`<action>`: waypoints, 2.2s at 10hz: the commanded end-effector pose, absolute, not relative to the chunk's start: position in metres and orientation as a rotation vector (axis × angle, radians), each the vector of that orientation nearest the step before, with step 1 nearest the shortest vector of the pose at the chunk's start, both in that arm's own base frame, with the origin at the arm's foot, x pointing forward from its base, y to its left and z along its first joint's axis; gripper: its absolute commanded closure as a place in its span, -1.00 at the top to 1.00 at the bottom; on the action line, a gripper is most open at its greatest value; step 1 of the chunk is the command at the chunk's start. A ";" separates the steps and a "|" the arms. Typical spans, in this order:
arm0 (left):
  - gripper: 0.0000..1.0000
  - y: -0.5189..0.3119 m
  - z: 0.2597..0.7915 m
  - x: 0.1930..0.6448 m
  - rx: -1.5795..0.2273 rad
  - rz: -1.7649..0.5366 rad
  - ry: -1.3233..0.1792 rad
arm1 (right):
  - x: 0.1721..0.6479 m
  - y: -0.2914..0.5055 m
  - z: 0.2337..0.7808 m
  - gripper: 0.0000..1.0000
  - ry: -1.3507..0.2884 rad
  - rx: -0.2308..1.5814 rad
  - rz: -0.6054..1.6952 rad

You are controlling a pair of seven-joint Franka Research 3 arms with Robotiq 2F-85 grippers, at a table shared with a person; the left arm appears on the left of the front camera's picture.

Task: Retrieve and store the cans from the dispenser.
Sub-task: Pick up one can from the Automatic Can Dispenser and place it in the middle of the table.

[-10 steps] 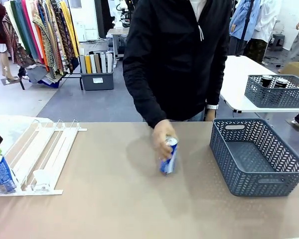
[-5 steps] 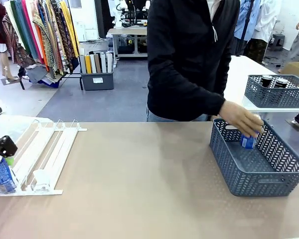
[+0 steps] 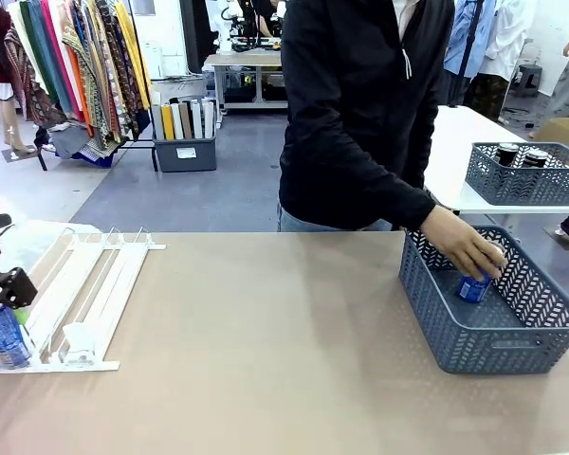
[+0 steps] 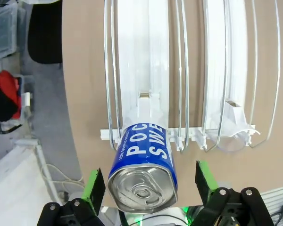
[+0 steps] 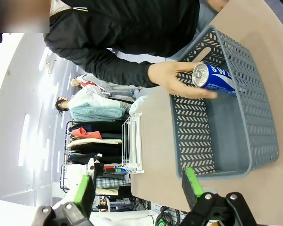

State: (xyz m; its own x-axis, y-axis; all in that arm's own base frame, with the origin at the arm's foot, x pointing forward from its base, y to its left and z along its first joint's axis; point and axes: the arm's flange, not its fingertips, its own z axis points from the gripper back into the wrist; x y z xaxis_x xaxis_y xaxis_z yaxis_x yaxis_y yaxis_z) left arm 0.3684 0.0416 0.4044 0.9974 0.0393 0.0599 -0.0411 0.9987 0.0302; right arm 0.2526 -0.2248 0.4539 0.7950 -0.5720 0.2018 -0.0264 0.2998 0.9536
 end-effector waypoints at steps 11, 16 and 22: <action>-1.00 0.043 0.413 0.358 0.039 0.023 -0.098 | 0.253 -0.224 0.457 1.00 -0.586 1.243 -0.390; -1.00 0.070 0.591 0.303 0.090 0.065 -0.341 | 0.253 -0.224 0.457 1.00 -0.586 1.243 -0.390; -1.00 0.071 0.623 0.277 0.082 0.073 -0.408 | 0.253 -0.224 0.457 1.00 -0.586 1.243 -0.390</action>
